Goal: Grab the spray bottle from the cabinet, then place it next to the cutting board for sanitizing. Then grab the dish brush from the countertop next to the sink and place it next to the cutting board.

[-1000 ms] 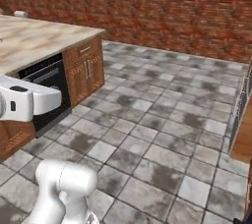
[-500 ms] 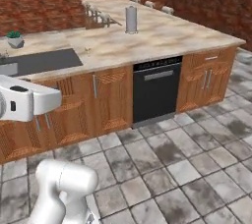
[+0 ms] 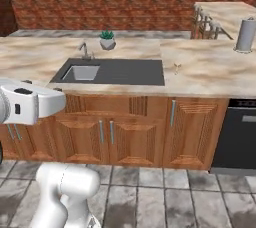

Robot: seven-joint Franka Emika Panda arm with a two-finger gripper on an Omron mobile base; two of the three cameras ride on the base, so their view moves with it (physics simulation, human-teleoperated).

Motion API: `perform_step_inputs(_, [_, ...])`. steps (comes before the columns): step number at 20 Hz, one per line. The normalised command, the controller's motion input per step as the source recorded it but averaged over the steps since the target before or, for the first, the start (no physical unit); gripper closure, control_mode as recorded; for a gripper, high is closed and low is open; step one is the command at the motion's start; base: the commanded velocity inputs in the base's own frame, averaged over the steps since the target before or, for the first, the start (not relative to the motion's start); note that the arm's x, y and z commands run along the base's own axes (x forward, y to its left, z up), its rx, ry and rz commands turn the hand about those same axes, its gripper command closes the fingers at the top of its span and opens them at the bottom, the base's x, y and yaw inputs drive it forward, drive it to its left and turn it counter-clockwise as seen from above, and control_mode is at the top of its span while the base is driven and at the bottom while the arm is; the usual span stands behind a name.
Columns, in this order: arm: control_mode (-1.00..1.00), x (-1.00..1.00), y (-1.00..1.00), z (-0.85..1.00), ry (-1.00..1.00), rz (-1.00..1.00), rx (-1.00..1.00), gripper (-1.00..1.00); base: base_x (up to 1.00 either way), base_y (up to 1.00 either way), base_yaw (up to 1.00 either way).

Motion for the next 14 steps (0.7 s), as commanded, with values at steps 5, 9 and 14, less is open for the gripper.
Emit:
perform_step_inputs(5, [1.0,0.0,0.0,0.0,0.0,0.0,0.0,-1.0,0.87,0.53,0.62])
perform_step_inputs(9, [1.0,0.0,0.0,0.0,0.0,0.0,0.0,-1.0,0.24,0.1,0.09])
perform_step_inputs(14, [1.0,0.0,0.0,0.0,0.0,0.0,0.0,-1.0,0.0,-0.18,-0.03])
